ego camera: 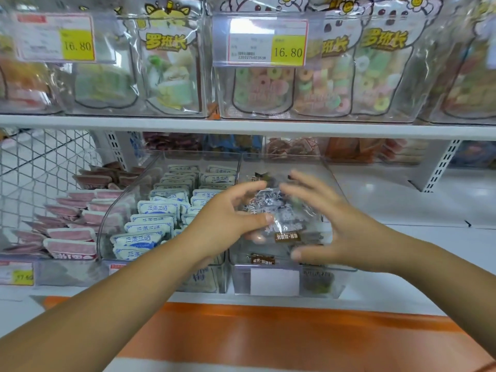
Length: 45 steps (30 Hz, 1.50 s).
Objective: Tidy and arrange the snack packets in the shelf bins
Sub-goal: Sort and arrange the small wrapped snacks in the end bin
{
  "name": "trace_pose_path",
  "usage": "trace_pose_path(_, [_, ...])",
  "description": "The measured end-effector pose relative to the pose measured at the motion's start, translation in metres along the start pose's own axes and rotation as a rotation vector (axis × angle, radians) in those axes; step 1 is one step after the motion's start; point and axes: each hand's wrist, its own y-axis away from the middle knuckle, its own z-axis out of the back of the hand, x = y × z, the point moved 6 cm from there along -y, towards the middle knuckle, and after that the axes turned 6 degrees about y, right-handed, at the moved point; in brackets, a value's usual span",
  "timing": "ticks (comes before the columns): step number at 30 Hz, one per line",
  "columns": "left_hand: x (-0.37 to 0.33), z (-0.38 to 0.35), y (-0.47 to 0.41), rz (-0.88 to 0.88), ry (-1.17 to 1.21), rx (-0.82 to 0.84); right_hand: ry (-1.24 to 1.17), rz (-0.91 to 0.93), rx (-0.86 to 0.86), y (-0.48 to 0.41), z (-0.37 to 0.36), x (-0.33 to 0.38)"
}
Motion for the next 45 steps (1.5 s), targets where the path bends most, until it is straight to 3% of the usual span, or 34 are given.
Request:
trace_pose_path(2, [0.003, 0.000, -0.002, 0.076, 0.120, 0.012, 0.141, 0.085, 0.036, 0.000, -0.008, 0.003])
trace_pose_path(5, [0.000, -0.002, -0.002, 0.143, 0.168, 0.063, 0.092, 0.084, -0.134, -0.004, 0.001, 0.000])
trace_pose_path(7, [-0.006, 0.000, 0.000, 0.102, 0.020, 0.086, -0.072, -0.038, -0.182, -0.006, 0.007, -0.011])
trace_pose_path(11, [-0.020, 0.004, 0.004, -0.121, -0.556, 0.029, -0.463, -0.188, -0.288, -0.012, 0.017, -0.017])
trace_pose_path(15, [-0.020, 0.009, 0.000, -0.331, -0.666, -0.139, -0.712, -0.242, -0.262, -0.016, 0.015, -0.013])
trace_pose_path(18, [-0.018, 0.015, -0.003, -0.365, -0.744, -0.166, -0.718, -0.228, -0.236, -0.021, 0.012, -0.011])
trace_pose_path(22, [-0.016, 0.023, 0.004, -0.357, -1.028, -0.136, -0.540, -0.254, -0.307, -0.026, 0.015, -0.018])
trace_pose_path(24, [-0.015, 0.028, 0.012, -0.400, -1.129, -0.101, -0.334, -0.196, -0.181, -0.032, 0.004, -0.018])
trace_pose_path(27, [-0.001, 0.037, 0.021, -0.413, -1.179, -0.017, 0.084, -0.076, 0.139, -0.043, -0.038, -0.013])
trace_pose_path(29, [0.009, 0.042, 0.024, -0.401, -1.181, 0.027, 0.218, -0.066, 0.300, -0.052, -0.062, -0.013])
trace_pose_path(33, [0.014, 0.042, 0.027, -0.443, -1.265, 0.064, 0.217, -0.135, 0.522, -0.061, -0.076, -0.013])
trace_pose_path(37, [0.007, 0.017, 0.027, -0.559, -1.412, 0.158, 0.034, -0.149, 0.706, -0.048, -0.063, -0.014])
trace_pose_path(39, [0.011, 0.003, 0.024, -0.563, -1.463, 0.243, -0.057, -0.170, 0.659, -0.048, -0.051, -0.019])
trace_pose_path(43, [0.020, -0.003, 0.019, -0.583, -1.504, 0.279, -0.152, -0.237, 0.244, -0.073, -0.028, -0.033])
trace_pose_path(45, [0.023, -0.001, 0.019, -0.595, -1.483, 0.281, -0.197, -0.241, 0.194, -0.084, -0.038, -0.031])
